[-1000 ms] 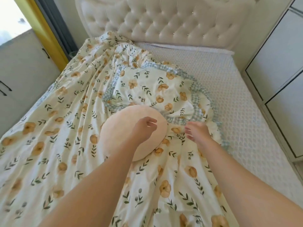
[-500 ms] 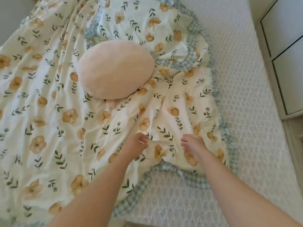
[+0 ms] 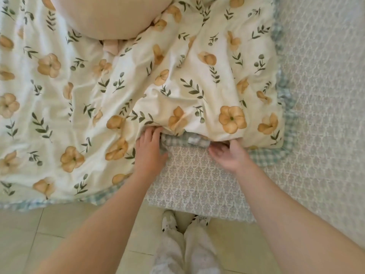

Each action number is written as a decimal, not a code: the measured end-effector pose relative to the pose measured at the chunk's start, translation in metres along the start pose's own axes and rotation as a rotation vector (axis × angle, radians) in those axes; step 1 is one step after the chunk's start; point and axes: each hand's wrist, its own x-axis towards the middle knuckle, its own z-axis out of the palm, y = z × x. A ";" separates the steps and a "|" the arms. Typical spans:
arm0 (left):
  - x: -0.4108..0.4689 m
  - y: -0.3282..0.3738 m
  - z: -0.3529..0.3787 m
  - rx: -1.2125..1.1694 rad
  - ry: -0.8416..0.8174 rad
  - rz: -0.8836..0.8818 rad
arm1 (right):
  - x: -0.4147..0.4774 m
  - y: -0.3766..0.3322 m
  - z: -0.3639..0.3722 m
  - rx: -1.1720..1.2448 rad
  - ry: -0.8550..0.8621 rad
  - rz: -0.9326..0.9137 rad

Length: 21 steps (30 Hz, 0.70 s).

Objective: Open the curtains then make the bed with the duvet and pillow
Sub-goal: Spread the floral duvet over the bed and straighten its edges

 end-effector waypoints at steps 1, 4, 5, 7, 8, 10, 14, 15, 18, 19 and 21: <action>0.001 -0.004 0.002 0.028 0.010 0.004 | 0.003 -0.003 0.002 0.146 -0.057 0.002; 0.003 -0.012 0.010 0.090 0.055 -0.012 | 0.008 -0.004 0.015 0.342 -0.233 -0.050; 0.003 -0.013 0.012 0.096 0.083 -0.014 | 0.009 -0.004 0.019 0.374 -0.279 -0.078; 0.005 -0.014 0.012 0.111 0.147 -0.016 | 0.007 -0.006 0.026 0.428 -0.290 -0.140; 0.004 -0.016 0.013 0.121 0.165 -0.021 | 0.005 -0.009 0.027 0.432 -0.273 -0.161; 0.005 -0.018 0.013 0.156 0.169 -0.024 | 0.001 -0.017 0.025 0.394 -0.214 -0.194; -0.001 -0.016 0.012 0.248 0.135 -0.008 | -0.014 -0.033 -0.003 0.131 0.124 -0.256; -0.006 -0.015 0.011 0.267 0.135 0.016 | -0.019 -0.034 -0.013 0.055 0.215 -0.260; -0.022 -0.013 0.011 0.301 0.154 0.150 | -0.031 -0.030 -0.051 -0.127 0.522 -0.264; -0.028 -0.010 0.012 0.319 0.148 0.190 | -0.036 -0.029 -0.067 -0.167 0.601 -0.279; -0.039 -0.003 0.016 0.340 0.119 0.235 | -0.048 -0.030 -0.100 -0.182 0.662 -0.300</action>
